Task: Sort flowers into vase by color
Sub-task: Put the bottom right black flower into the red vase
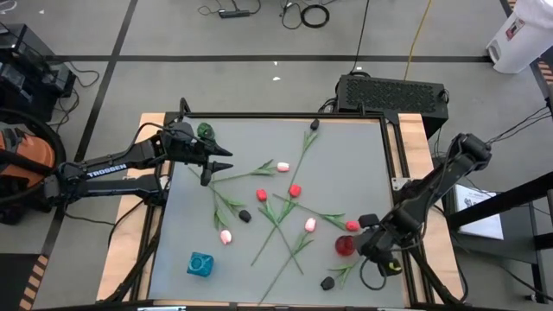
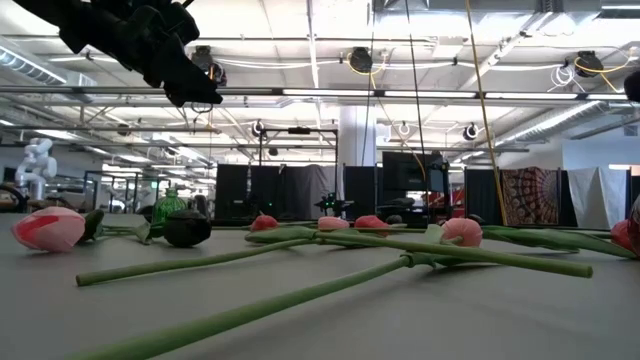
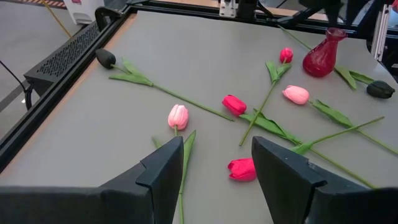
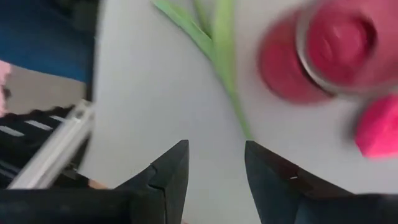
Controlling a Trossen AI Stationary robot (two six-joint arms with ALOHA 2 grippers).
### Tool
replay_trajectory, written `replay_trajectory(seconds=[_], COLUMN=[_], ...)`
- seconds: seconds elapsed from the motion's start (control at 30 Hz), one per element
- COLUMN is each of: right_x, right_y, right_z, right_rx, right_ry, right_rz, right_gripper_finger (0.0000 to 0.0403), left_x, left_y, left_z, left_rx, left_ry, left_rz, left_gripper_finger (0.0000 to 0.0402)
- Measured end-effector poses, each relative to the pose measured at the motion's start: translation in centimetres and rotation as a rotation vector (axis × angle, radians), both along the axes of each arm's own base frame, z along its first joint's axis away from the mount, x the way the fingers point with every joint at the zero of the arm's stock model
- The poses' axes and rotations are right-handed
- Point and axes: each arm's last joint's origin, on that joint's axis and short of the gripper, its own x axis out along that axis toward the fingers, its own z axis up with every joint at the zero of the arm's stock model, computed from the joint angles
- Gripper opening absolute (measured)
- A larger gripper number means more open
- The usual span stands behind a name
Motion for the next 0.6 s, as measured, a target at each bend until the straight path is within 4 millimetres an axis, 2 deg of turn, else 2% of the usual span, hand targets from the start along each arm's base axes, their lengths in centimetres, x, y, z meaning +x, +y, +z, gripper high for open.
replay_trajectory(seconds=[0.33, 0.6], right_x=[0.3, -1.2], right_y=[-0.1, 0.2], right_z=[-0.8, -2.1], right_rx=[-0.113, -0.153], right_ry=[-0.037, -0.008], right_rz=[-0.020, 0.055], right_gripper_finger=[0.0148, 0.0148], left_x=[0.0, 0.0], left_y=[0.0, 0.0], left_z=[0.0, 0.0], left_rx=[0.000, 0.000], left_ry=[0.000, 0.000], left_rz=[0.000, 0.000], left_gripper_finger=[0.0197, 0.0197])
